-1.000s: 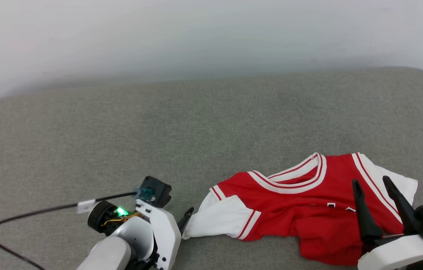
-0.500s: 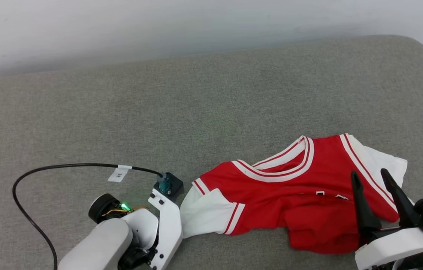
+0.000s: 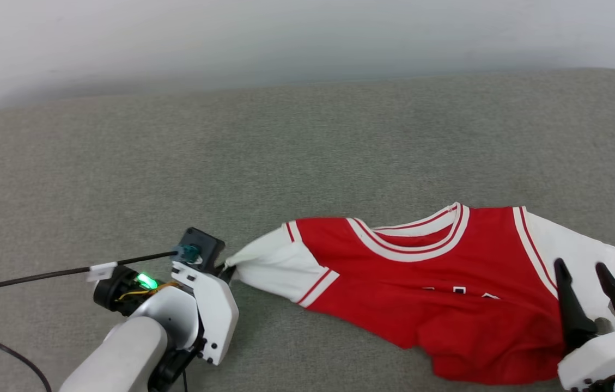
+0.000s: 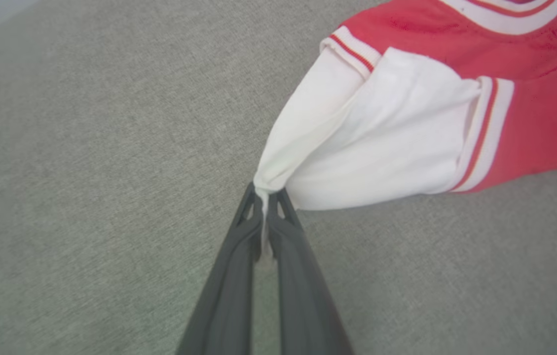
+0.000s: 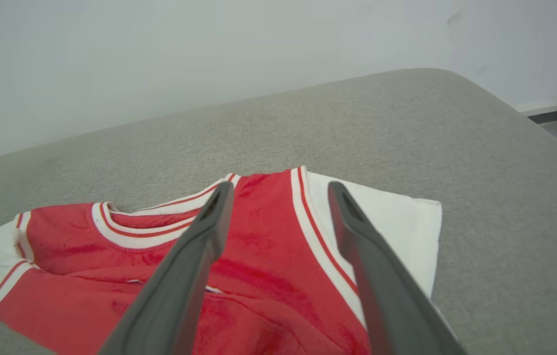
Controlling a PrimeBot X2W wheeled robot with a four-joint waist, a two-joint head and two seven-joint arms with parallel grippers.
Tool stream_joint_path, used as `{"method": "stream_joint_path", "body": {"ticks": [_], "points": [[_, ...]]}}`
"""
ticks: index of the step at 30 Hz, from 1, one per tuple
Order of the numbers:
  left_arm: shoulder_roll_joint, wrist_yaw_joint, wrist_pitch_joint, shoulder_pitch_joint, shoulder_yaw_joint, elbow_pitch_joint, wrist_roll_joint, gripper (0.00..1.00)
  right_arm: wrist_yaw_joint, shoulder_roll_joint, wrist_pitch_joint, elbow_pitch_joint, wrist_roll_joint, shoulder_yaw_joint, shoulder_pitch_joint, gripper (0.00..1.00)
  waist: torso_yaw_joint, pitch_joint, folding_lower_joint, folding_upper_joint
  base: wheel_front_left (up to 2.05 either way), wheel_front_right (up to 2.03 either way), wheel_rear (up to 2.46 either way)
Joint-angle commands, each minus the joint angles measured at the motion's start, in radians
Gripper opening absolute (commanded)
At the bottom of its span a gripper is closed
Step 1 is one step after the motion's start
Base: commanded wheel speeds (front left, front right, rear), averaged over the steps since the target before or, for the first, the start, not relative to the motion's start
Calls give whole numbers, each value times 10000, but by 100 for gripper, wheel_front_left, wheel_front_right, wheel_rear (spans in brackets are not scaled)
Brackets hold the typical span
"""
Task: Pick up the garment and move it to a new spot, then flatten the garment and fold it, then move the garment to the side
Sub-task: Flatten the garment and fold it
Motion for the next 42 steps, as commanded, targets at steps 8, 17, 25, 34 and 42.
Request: {"method": "stream_joint_path", "body": {"ticks": [8, 17, 25, 34, 42], "points": [[96, 729, -1529, 271, 809, -734, 76, 0, -1, -1009, 1850, 1618, 1174, -1383, -999, 100, 501, 195, -1, 0, 0, 0, 0], [126, 1024, -2164, -47, 1073, -1831, 258, 0, -3, -2706, 5308, 3970, 2133, -1838, -3291, 100, 771, 1176, -1, 0, 0, 0, 0], [52, 992, -2404, -368, 1021, -2449, 400, 0, -1, -3033, 6726, 5195, 2029, -1634, -4891, 100, 1032, 2080, -1, 0, 0, 0, 0], [60, 986, -2577, -371, 1071, -2431, 270, 0, -1, -2384, 8020, 5956, 2345, -1410, -4757, 0, 1030, 2275, -1, 0, 0, 0, 0], [103, 854, -2750, -435, 1212, -2215, 20, 0, -1, -2884, 7838, 4818, 2354, -1447, -4948, 0, 821, 1685, -1, 0, 0, 0, 0]]}}
